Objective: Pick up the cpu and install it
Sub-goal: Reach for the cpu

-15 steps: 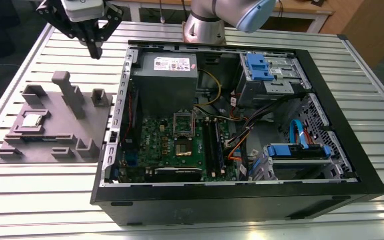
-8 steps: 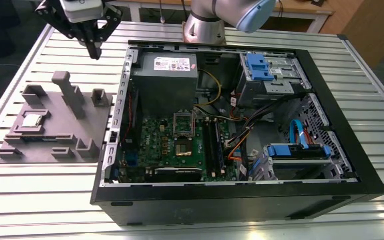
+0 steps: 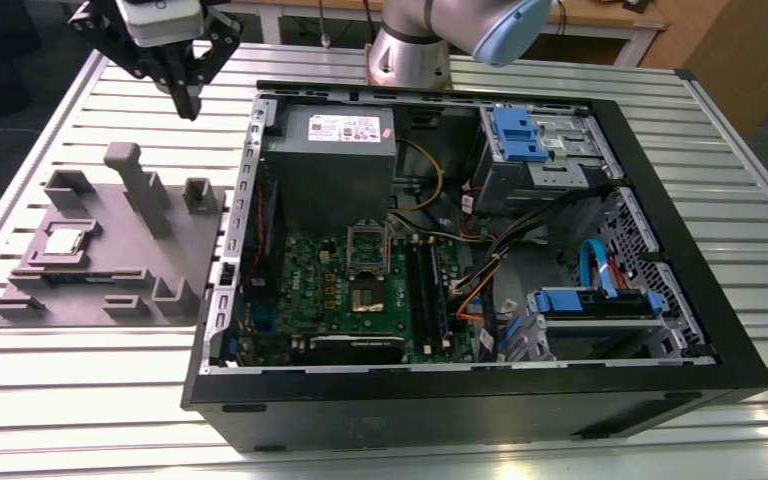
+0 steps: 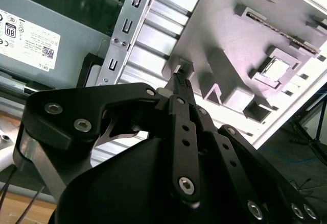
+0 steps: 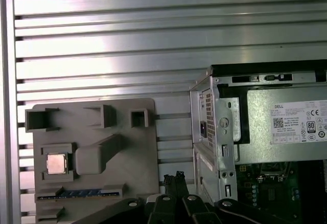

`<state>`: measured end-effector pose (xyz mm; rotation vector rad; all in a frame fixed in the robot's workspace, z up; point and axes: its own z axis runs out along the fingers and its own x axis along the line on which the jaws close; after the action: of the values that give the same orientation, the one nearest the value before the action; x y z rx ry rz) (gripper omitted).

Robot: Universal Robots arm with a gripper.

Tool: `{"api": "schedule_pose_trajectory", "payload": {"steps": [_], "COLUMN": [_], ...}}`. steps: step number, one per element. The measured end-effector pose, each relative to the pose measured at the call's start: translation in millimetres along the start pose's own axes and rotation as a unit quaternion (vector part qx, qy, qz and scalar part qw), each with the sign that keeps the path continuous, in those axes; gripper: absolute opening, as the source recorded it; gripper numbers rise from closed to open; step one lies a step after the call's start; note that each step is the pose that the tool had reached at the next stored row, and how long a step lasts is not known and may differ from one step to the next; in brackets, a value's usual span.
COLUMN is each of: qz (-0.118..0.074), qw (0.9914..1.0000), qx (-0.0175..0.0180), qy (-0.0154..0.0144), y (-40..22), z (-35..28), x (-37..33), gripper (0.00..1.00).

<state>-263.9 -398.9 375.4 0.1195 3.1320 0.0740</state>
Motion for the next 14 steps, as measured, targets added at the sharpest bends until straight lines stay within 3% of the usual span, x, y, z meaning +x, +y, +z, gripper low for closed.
{"api": "schedule_pose_trajectory", "payload": {"steps": [14], "qz": [0.0], "qw": [1.0], "qx": [0.0002], "qy": [0.0018], "y": [-0.3], "z": [1.2], "x": [3.2], "gripper": [0.1]}}
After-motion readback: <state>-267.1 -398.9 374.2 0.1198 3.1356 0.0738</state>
